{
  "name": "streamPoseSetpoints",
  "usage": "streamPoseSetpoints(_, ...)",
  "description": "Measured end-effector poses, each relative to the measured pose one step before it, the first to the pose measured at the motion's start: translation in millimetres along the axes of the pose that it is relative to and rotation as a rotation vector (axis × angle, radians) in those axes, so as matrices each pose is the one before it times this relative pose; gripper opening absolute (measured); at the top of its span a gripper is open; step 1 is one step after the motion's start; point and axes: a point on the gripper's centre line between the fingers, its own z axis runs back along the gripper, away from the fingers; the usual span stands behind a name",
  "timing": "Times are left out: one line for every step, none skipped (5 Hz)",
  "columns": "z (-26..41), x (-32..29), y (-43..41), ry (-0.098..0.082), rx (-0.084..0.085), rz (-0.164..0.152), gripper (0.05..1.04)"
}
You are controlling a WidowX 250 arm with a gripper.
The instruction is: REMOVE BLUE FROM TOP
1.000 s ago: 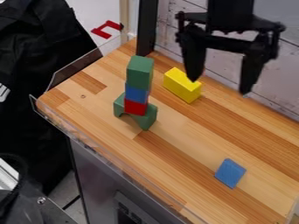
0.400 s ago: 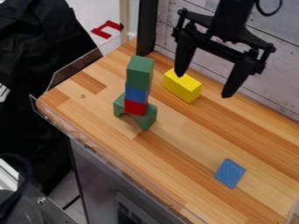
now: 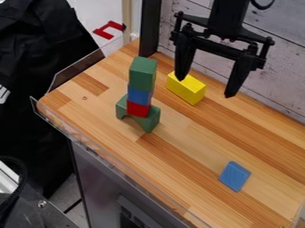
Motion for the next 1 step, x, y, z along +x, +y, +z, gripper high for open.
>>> streamPoseSetpoints(0.39, -0.26, 0.34, -0.0006, 0.0014, -0.0033, 1.000)
